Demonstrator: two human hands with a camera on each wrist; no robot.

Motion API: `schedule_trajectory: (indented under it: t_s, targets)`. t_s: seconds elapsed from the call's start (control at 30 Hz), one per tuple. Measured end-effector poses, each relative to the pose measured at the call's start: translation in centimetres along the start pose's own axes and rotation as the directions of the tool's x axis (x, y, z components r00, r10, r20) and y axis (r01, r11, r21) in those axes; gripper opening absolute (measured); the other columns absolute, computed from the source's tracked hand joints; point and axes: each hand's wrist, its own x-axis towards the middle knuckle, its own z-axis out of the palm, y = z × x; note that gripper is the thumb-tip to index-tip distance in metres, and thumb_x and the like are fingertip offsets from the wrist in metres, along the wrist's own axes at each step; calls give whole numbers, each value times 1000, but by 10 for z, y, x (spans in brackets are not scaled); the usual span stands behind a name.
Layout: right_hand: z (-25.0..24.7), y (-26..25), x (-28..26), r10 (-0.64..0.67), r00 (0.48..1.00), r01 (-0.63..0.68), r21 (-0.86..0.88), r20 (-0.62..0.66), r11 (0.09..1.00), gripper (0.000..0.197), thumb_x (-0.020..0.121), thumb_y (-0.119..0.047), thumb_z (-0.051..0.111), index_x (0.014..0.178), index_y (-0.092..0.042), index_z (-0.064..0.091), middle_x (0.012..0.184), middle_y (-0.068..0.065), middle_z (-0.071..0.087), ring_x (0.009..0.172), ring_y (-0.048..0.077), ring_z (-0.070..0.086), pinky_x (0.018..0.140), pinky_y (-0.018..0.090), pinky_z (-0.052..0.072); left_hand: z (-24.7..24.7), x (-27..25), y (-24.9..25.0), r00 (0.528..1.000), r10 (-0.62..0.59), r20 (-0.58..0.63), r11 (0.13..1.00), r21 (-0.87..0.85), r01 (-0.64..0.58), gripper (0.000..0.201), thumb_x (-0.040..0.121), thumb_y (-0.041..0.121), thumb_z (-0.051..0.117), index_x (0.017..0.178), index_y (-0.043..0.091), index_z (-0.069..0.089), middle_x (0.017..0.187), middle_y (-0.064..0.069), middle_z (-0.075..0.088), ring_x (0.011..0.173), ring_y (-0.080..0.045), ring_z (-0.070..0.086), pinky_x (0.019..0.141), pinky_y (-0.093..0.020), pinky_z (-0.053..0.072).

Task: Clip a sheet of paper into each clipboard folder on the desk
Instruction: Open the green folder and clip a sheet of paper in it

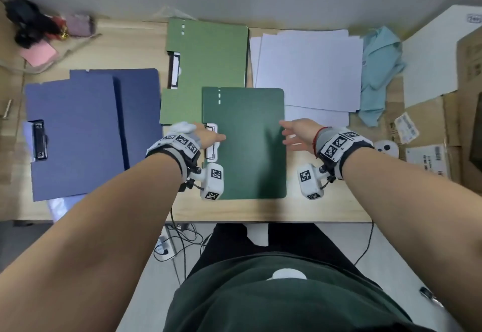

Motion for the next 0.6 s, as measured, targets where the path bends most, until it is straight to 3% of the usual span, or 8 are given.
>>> schedule_trajectory:
  t_s: [0.07,0.13,0.23,0.3,0.4,0.5,0.57,0.6]
  targets:
    - [4,1,7,-7,1000,7,5,15,1000,50,97,-36,55,136,-7,47,133,7,56,113,25,60,99,42,50,7,9,-3,1000,-8,7,993,-116,9,113,37,82,62,131,20,54,118,-4,65,96,-29,65,88,-44,56]
    - [8,-1,12,-26,999,26,4,22,1000,46,97,-34,55,135,-7,48,132,10,58,111,24,59,101,42,48,10,14,-6,999,14,43,967,-256,-3,90,52,74,67,124,20,60,115,-4,69,100,-28,65,93,-47,53]
    - [11,-7,15,-52,998,53,-35,40,998,47,98,-32,55,136,-6,47,130,11,58,109,24,61,100,41,50,13,18,-5,999,30,39,892,-451,-9,65,70,63,63,105,8,58,108,-13,72,99,-33,69,92,-51,54]
    - [9,-12,15,-70,996,74,-68,51,995,47,98,-31,54,137,-5,47,128,11,58,108,26,62,96,39,52,8,7,4,998,51,-39,868,-492,-64,41,87,49,57,97,10,55,106,-16,69,99,-34,67,92,-51,54]
    - [0,-23,17,-95,995,95,-126,8,987,39,95,-30,58,127,-8,54,118,10,59,95,24,64,84,35,55,-7,-7,16,973,98,-209,849,-493,-191,25,98,33,53,105,10,52,95,-14,58,87,-26,55,86,-43,49]
    - [-8,-28,22,-154,979,136,-132,-133,982,47,87,-32,68,123,-7,51,105,10,56,81,22,60,73,35,54,-29,-5,18,941,137,-309,803,-522,-288,28,97,28,56,107,2,55,91,-13,55,84,-23,51,79,-39,46]
    - [-12,-32,25,-145,980,137,-64,-135,988,59,78,-41,74,124,-18,45,115,5,61,89,21,66,80,39,58,-52,-2,21,916,128,-380,783,-528,-329,28,97,26,57,107,0,58,91,-12,53,85,-20,48,79,-36,44]
    - [-9,-37,24,-131,987,130,-22,-88,991,55,79,-42,74,121,-22,44,116,4,63,91,21,67,81,40,58,-66,0,21,901,115,-417,782,-521,-341,30,96,27,57,109,-1,60,92,-11,54,85,-18,48,80,-36,45]
